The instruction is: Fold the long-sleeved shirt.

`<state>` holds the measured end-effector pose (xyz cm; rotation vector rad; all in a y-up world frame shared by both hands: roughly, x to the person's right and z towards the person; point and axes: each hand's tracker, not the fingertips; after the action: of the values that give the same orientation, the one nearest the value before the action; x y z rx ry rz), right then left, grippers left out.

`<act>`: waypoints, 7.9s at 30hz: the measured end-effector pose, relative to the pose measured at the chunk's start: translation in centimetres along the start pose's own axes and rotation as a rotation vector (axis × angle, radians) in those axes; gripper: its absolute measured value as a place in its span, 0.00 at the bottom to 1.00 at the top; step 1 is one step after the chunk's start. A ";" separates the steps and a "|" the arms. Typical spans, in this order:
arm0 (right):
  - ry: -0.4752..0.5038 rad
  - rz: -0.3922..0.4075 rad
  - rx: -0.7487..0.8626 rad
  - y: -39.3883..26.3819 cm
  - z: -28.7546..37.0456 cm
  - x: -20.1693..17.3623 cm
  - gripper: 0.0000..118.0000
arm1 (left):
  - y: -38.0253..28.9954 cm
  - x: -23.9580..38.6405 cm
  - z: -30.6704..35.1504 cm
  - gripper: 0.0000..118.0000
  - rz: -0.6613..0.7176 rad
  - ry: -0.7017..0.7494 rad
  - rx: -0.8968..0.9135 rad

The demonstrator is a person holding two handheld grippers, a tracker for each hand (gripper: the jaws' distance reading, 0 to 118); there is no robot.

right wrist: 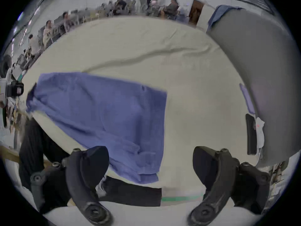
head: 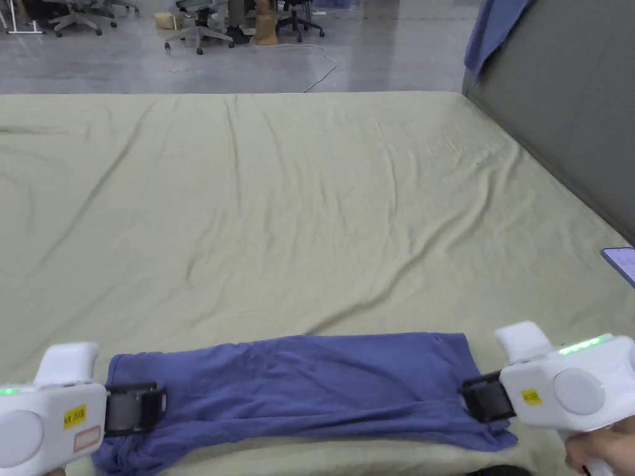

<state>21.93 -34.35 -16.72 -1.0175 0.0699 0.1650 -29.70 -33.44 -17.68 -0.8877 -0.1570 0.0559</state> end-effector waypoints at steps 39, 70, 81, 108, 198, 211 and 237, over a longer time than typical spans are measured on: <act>0.043 -0.191 0.335 4.4 2.9 -4.7 0.00 | -2.9 -13.3 -10.6 0.98 0.593 -0.696 -0.166; 0.054 -0.206 0.297 4.0 2.2 -4.2 0.00 | 2.3 -13.8 -7.9 0.20 0.403 -0.607 -0.123; 0.068 -0.193 0.313 4.4 2.9 -4.6 0.00 | 2.0 -17.0 -2.7 0.20 0.534 -0.516 -0.055; 0.029 -0.217 0.317 3.1 3.3 -2.3 0.00 | 8.2 11.8 -12.2 0.76 0.475 -0.718 -0.244; 0.360 0.058 0.622 16.5 -2.4 -34.0 0.00 | 8.3 -24.2 -5.0 0.06 0.294 -0.540 -0.076; 0.517 0.188 0.587 20.3 -9.1 -53.3 0.00 | 5.5 -46.2 -2.8 1.00 0.498 -0.176 0.041; 0.023 -0.030 1.005 15.0 11.3 -18.9 0.00 | 9.6 0.3 9.2 0.00 -0.051 0.041 0.896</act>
<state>0.53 -19.00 -20.86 -0.0177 0.1394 0.0703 -30.70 -20.25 -19.42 0.0095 -0.0992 0.0529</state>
